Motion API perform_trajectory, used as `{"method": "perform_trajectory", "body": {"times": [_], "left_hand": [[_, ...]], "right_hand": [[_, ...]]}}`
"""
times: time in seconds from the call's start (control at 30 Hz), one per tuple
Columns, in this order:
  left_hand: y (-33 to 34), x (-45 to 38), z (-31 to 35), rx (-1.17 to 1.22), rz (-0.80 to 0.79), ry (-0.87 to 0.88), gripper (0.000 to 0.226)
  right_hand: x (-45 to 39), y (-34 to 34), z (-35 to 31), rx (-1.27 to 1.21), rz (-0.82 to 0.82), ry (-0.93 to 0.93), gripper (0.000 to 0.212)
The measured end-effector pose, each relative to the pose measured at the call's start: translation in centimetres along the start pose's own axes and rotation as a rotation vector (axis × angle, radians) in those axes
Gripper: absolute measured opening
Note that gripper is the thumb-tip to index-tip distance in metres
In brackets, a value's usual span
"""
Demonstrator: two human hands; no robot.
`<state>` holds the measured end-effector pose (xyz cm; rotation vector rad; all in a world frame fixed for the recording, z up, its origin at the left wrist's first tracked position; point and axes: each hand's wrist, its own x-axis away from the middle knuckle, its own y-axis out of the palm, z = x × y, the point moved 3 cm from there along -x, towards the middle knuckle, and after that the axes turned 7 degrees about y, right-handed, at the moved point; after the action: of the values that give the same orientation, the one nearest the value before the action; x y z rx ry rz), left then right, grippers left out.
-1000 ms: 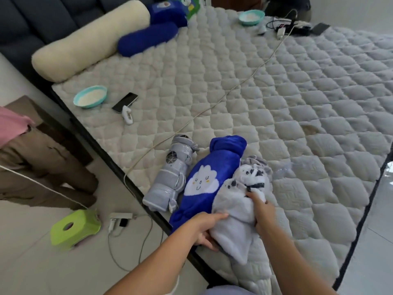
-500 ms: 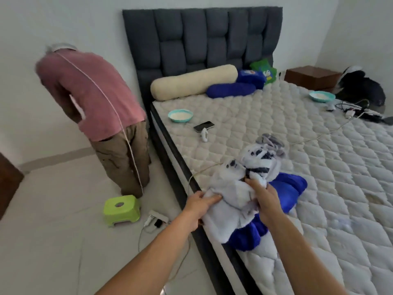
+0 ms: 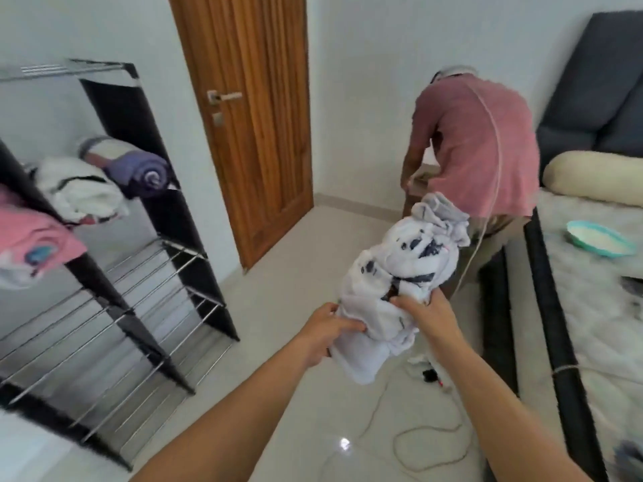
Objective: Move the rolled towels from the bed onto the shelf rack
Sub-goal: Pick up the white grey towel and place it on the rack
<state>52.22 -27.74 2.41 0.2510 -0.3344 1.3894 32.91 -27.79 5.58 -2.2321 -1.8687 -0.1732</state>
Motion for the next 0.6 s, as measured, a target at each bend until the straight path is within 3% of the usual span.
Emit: {"method": "perform_trajectory", "body": {"times": [0.2, 0.3, 0.4, 0.47, 0.6], "left_hand": [[-12.2, -3.2, -2.8, 0.153, 0.243, -0.09, 0.079], [-17.5, -5.8, -3.6, 0.223, 0.373, -0.139, 0.077], [-21.3, -8.1, -3.6, 0.273, 0.487, -0.198, 0.062], [-23.3, -9.5, -4.0, 0.314, 0.534, -0.235, 0.051], [-27.0, -11.4, -4.6, 0.393, 0.633, -0.311, 0.058]], "right_hand": [[-7.4, 14.7, -1.5, 0.178, -0.283, -0.049, 0.057], [-11.4, 22.2, -1.6, 0.24, -0.428, -0.07, 0.04], [-15.5, 28.9, -1.3, 0.325, -0.562, -0.074, 0.057], [-18.1, 32.9, -0.9, 0.404, -0.655, -0.058, 0.056], [-21.8, 40.0, -0.8, 0.557, -0.774, -0.042, 0.074]]}}
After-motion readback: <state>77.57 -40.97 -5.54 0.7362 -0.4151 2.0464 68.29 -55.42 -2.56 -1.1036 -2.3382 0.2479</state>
